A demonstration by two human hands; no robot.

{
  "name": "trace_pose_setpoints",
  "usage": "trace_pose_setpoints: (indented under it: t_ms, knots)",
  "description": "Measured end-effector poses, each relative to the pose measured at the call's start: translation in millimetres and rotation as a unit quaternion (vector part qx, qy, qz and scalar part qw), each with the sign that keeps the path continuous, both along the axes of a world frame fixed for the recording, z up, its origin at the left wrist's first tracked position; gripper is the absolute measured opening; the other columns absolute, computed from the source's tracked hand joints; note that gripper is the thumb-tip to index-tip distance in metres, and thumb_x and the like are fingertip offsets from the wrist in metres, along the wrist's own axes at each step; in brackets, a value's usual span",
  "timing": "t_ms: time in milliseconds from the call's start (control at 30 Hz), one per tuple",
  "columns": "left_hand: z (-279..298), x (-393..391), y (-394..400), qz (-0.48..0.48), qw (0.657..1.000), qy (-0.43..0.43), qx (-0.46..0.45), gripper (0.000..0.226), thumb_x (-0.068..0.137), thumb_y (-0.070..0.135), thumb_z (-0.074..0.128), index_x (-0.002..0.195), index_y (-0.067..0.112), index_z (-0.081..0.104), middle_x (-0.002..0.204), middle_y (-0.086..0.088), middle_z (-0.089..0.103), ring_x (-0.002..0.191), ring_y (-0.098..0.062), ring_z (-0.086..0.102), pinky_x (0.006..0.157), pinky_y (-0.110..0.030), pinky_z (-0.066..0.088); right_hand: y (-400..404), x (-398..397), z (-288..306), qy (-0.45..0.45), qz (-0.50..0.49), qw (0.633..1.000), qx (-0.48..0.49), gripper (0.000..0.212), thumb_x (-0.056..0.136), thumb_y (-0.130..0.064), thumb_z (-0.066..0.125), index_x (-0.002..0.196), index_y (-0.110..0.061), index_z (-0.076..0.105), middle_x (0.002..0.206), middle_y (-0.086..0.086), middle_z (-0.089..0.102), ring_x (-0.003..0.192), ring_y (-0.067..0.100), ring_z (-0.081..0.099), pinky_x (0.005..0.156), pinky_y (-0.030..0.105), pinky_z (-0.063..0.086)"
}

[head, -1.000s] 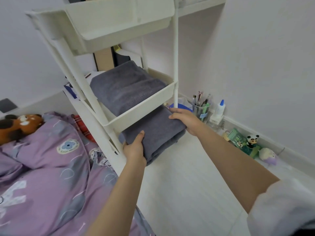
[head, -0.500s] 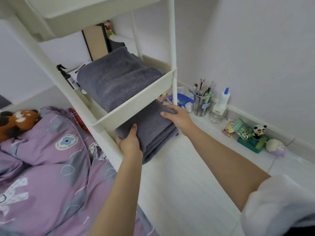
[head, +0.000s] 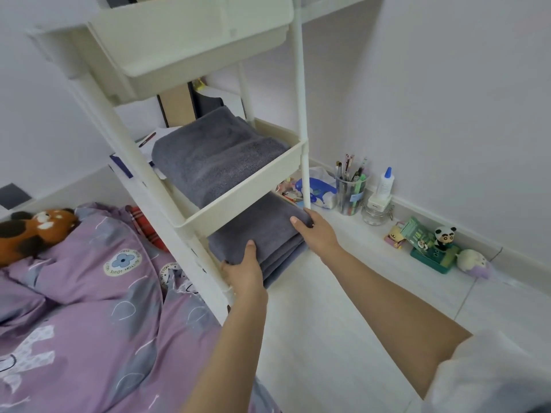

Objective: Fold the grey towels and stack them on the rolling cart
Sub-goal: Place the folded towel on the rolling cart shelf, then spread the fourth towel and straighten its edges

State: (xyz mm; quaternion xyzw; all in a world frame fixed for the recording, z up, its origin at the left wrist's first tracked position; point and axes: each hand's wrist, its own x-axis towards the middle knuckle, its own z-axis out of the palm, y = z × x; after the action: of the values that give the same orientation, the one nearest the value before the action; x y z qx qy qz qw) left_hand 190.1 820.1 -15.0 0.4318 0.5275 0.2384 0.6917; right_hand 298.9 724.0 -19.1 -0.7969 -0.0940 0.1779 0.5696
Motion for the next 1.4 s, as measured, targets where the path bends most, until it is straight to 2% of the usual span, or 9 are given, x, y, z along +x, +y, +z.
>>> trace_pose_setpoints:
  t_ms: [167,300,367,467,533,600,633,1067,1400]
  knots:
    - [12.3,-22.5,-46.6,-0.022,0.999,-0.012,-0.027,0.056,0.089,0.027,0.064,0.138,0.014,0.041,0.134,-0.002,0.048,0.113,-0.022,0.048,0.097,-0.033,0.041,-19.0,-36.1,12.2,-0.006,-0.028,1.0,0.013,0.047,0.092,-0.031,0.058,0.133,-0.011,0.046,0.118,0.004,0.054,0.11,0.022,0.054,0.088,0.028,0.041]
    - [32.6,-22.2,-79.9,-0.077,0.993,-0.049,-0.071,0.049,0.092,0.019,0.058,0.138,0.014,0.041,0.127,-0.002,0.046,0.104,-0.019,0.046,0.083,-0.032,0.041,-51.9,-60.2,15.3,-0.011,-0.096,0.995,0.039,0.047,0.092,-0.034,0.056,0.135,-0.016,0.046,0.133,0.005,0.052,0.106,0.017,0.054,0.09,0.026,0.041]
    - [39.2,-17.8,-96.3,-0.111,0.991,-0.049,-0.058,0.043,0.093,0.019,0.056,0.134,0.015,0.044,0.119,0.002,0.046,0.095,-0.017,0.045,0.08,-0.031,0.039,-76.4,-70.9,16.7,-0.013,-0.15,0.986,0.067,0.039,0.092,-0.033,0.057,0.128,-0.02,0.052,0.126,0.005,0.057,0.098,0.015,0.056,0.092,0.033,0.047]
    - [49.6,-11.4,-137.4,-0.176,0.981,-0.047,-0.066,0.05,0.093,0.022,0.058,0.138,0.016,0.038,0.127,0.002,0.045,0.105,-0.018,0.045,0.085,-0.03,0.041,-126.9,-88.4,23.2,-0.033,-0.222,0.97,0.096,0.028,0.091,-0.031,0.057,0.118,-0.023,0.057,0.109,-0.001,0.061,0.094,0.016,0.06,0.091,0.042,0.05]
    - [54.2,-11.2,-177.1,-0.237,0.968,-0.03,-0.079,0.036,0.093,0.021,0.057,0.126,0.015,0.046,0.113,-0.002,0.05,0.095,-0.017,0.049,0.083,-0.028,0.043,-173.7,-103.8,22.8,-0.051,-0.284,0.952,0.104,0.019,0.092,-0.029,0.057,0.111,-0.026,0.057,0.1,-0.005,0.061,0.092,0.016,0.061,0.089,0.041,0.05]
    - [56.6,-10.8,-208.5,-0.297,0.951,-0.027,-0.079,0.006,0.093,0.018,0.054,0.096,0.012,0.053,0.087,-0.001,0.048,0.078,-0.014,0.048,0.072,-0.026,0.042,-212.6,-117.5,24.4,-0.061,-0.327,0.937,0.107,0.013,0.092,-0.027,0.056,0.106,-0.027,0.057,0.095,-0.007,0.062,0.09,0.018,0.062,0.086,0.038,0.051]
    - [56.6,-11.7,-220.2,-0.325,0.942,-0.029,-0.077,0.007,0.094,0.016,0.052,0.088,0.012,0.052,0.083,-0.001,0.049,0.077,-0.013,0.05,0.069,-0.025,0.041,-226.9,-124.2,24.4,-0.06,-0.344,0.931,0.102,0.012,0.093,-0.027,0.056,0.105,-0.028,0.057,0.093,-0.008,0.062,0.089,0.019,0.062,0.083,0.037,0.052]
    - [47.2,-127.1,-543.0,-0.704,0.703,0.03,-0.091,0.01,0.091,0.02,0.058,0.093,0.013,0.064,0.084,-0.001,0.065,0.073,-0.013,0.062,0.06,-0.022,0.047,-541.1,-322.6,1.1,-0.06,-0.657,0.749,0.051,0.015,0.094,-0.026,0.052,0.108,-0.025,0.056,0.094,-0.001,0.064,0.077,0.012,0.064,0.077,0.035,0.053]
    - [24.2,-236.7,-765.6,-0.796,0.592,0.063,-0.11,0.013,0.094,0.023,0.054,0.09,0.014,0.062,0.081,0.0,0.062,0.069,-0.012,0.059,0.056,-0.021,0.046,-735.5,-464.0,-7.2,-0.05,-0.766,0.639,-0.048,0.014,0.092,-0.025,0.056,0.106,-0.022,0.058,0.086,-0.004,0.062,0.082,0.014,0.061,0.066,0.024,0.046]
